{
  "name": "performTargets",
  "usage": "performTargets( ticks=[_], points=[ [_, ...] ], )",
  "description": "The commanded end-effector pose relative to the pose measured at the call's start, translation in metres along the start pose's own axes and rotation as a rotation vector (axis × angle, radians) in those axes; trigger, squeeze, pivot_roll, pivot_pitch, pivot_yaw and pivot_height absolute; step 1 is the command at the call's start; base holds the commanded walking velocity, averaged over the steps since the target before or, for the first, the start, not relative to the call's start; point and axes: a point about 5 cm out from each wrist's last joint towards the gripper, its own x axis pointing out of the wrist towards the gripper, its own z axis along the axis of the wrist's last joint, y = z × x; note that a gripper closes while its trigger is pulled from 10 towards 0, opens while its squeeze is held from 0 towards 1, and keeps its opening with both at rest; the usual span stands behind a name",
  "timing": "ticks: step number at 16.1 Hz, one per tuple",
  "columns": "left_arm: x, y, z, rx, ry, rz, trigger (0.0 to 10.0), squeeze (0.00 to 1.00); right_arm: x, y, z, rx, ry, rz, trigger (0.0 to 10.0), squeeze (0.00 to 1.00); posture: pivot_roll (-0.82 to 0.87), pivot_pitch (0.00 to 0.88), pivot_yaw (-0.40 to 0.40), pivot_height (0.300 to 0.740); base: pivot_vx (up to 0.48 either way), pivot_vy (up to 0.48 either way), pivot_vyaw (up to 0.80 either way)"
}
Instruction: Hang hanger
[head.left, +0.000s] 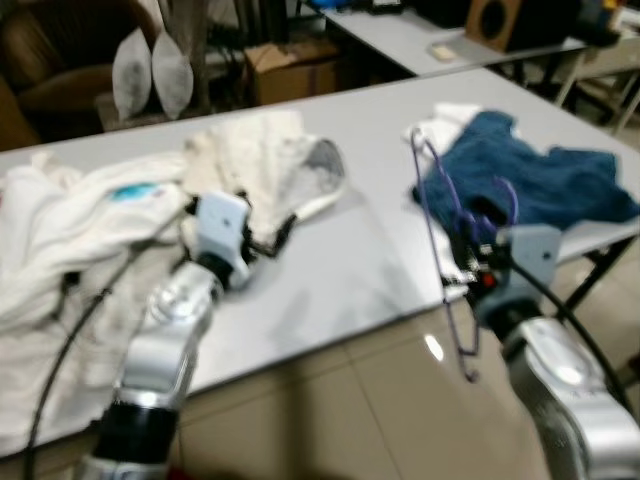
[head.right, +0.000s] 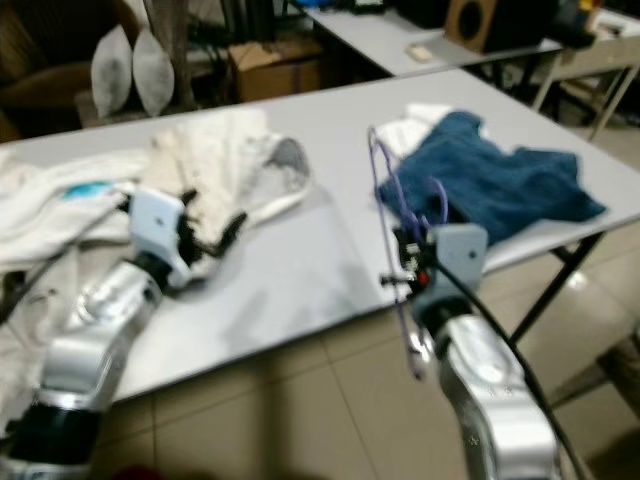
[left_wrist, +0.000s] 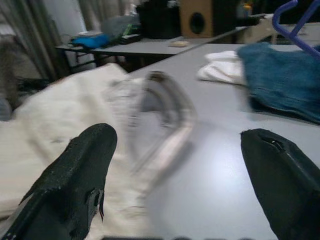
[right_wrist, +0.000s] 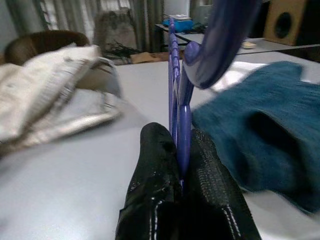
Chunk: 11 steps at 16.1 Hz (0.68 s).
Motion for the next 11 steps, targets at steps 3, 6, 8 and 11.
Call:
performTargets(
  ticks=[3,6,8,11],
  points=[
    [-0.001,0.005,0.0,0.024,-0.015,0.022,10.0,0.0,-0.006,-0.007,-0.005,-0.03,0.059,0.045,10.0,0.0,-0.21,0.0,0.047,0.74,0.0,0.0,0.0],
    [-0.001,-0.002,-0.004,0.012,-0.011,0.009,10.0,0.0,-0.011,-0.022,-0.012,0.033,0.078,-0.031,10.0,0.0,-0.21,0.0,0.036,0.74,0.195,0.0,0.0],
    [-0.001,-0.003,-0.005,0.008,-0.008,0.013,10.0,0.0,-0.011,-0.021,-0.01,0.041,0.068,-0.02,10.0,0.0,-0.21,0.0,0.033,0.74,0.332,0.0,-0.4],
    [0.0,-0.004,-0.008,0.024,0.003,0.015,10.0,0.0,-0.009,-0.018,-0.001,-0.006,0.024,0.017,10.0,0.0,-0.22,0.0,0.032,0.74,0.365,0.0,-0.27]
  ],
)
